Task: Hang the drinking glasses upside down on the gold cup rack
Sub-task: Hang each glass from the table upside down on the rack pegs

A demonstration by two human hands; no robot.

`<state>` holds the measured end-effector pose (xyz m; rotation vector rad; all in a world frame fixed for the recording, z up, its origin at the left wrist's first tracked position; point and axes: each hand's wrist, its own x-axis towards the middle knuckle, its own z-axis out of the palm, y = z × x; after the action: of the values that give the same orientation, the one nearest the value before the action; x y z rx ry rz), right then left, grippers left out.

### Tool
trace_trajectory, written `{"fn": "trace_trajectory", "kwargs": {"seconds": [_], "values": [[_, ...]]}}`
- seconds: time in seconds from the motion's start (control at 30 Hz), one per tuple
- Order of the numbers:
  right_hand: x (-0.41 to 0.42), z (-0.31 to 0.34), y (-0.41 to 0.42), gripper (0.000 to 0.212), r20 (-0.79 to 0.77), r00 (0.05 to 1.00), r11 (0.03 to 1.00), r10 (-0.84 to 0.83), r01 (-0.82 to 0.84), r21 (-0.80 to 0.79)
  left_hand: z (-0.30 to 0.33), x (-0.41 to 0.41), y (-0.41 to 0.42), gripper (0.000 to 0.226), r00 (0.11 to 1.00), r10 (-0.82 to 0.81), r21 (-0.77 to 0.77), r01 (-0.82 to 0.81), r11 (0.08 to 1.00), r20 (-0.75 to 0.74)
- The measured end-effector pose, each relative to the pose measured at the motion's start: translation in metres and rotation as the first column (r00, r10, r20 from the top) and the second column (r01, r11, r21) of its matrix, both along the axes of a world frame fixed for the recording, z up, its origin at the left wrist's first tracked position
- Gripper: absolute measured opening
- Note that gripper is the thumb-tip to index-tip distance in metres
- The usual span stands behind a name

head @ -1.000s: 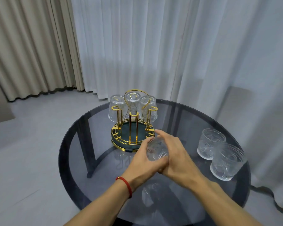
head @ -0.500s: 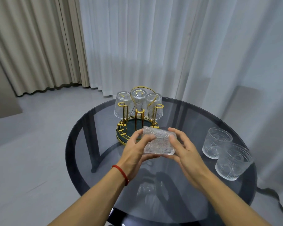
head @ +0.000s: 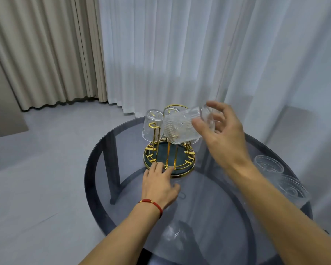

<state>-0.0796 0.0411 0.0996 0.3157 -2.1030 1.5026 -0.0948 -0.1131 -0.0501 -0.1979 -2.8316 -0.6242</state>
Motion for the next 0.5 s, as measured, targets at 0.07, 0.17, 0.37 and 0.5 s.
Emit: {"fn": "trace_trajectory", "kwargs": {"seconds": [0.07,0.17,0.37,0.5], "values": [[-0.015,0.017,-0.025,0.054,-0.031,1.0,0.992,-0.002,0.006,0.13,0.002,0.0,0.001,0.055,1.0,0.004,-0.049,-0.005,0.999,-0.01],[-0.035,0.032,-0.058,0.057,-0.054,0.998,0.943,0.027,-0.007,0.331,0.001,-0.001,-0.001,0.061,0.999,0.002,-0.097,0.002,0.995,0.038],[-0.066,0.024,-0.09,0.058,0.016,1.0,0.856,-0.002,-0.007,0.517,-0.004,-0.002,-0.004,0.071,0.999,-0.026,-0.153,0.031,0.988,0.036],[-0.08,0.005,-0.097,0.058,0.054,0.998,0.81,-0.041,0.001,0.586,-0.004,-0.004,-0.006,0.069,1.0,-0.024,-0.146,0.027,0.989,0.019]]}}
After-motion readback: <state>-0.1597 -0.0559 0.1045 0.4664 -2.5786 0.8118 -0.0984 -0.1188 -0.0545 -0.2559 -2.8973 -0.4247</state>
